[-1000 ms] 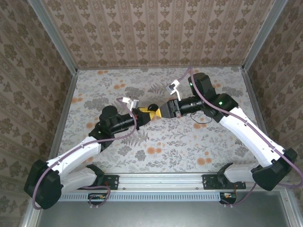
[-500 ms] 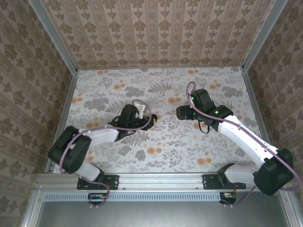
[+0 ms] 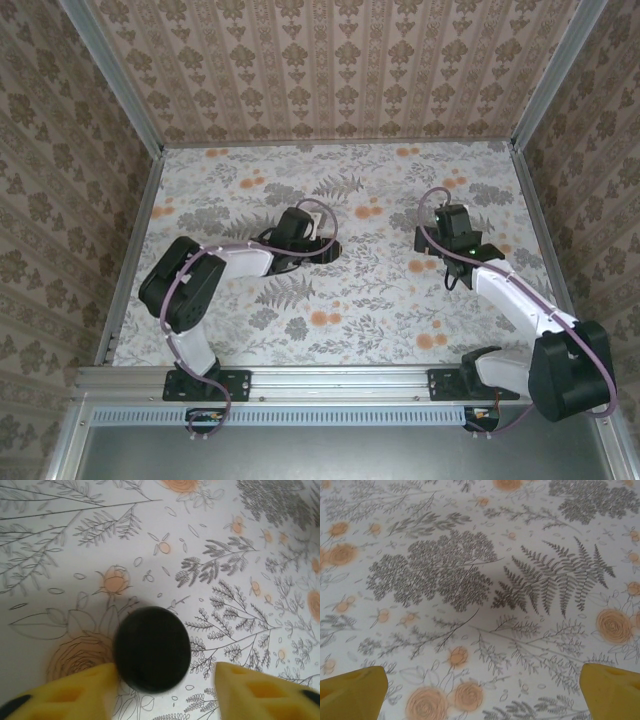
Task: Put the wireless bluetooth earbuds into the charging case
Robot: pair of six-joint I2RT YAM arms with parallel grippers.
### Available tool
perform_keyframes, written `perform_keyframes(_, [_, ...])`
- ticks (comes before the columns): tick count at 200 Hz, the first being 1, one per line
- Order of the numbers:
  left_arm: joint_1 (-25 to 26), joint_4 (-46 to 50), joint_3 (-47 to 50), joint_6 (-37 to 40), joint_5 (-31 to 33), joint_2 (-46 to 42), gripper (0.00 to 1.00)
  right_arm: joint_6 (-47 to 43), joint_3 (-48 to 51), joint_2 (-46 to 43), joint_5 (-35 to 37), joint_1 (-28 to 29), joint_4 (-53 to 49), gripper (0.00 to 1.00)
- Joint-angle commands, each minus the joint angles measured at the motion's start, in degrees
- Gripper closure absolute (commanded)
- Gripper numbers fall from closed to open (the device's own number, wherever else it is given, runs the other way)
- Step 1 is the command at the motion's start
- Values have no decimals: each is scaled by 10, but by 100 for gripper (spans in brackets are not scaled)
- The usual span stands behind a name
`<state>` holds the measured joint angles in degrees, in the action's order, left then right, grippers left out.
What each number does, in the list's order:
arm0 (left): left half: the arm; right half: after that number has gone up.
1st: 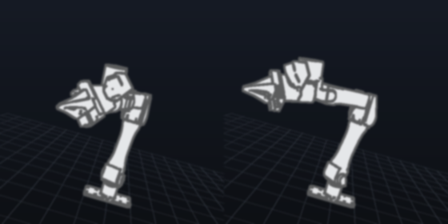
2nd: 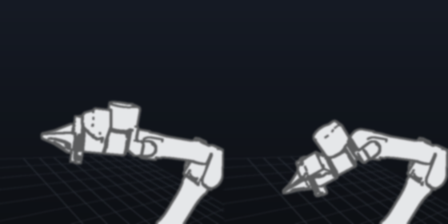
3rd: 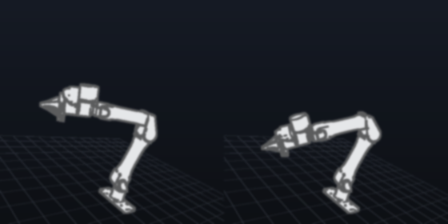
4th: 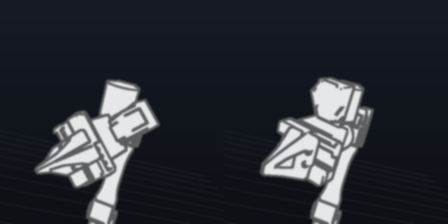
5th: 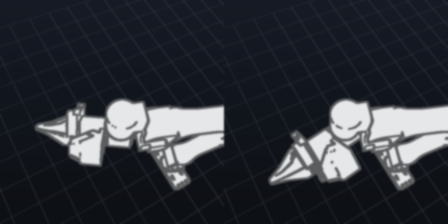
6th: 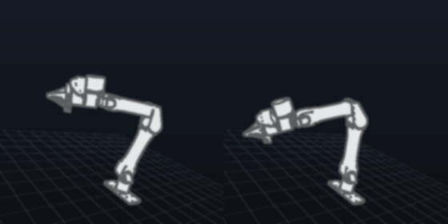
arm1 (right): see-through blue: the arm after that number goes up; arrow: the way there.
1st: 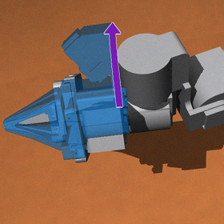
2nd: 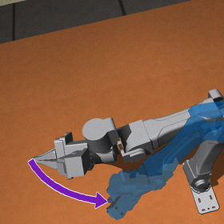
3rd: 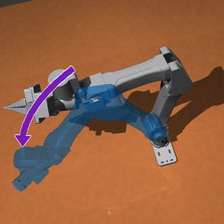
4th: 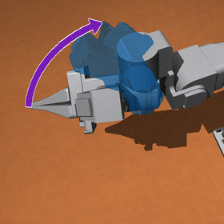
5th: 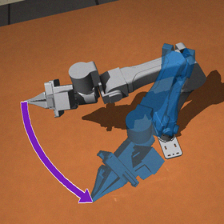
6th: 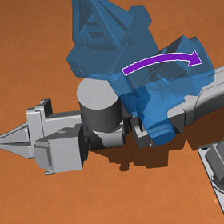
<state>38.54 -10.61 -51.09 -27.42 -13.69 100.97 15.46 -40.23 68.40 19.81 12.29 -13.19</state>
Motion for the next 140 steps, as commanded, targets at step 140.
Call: perform_keyframes(140, [-326, -39, 261, 301, 212, -358, 0, -112, 184, 110, -126, -123, 588, 0])
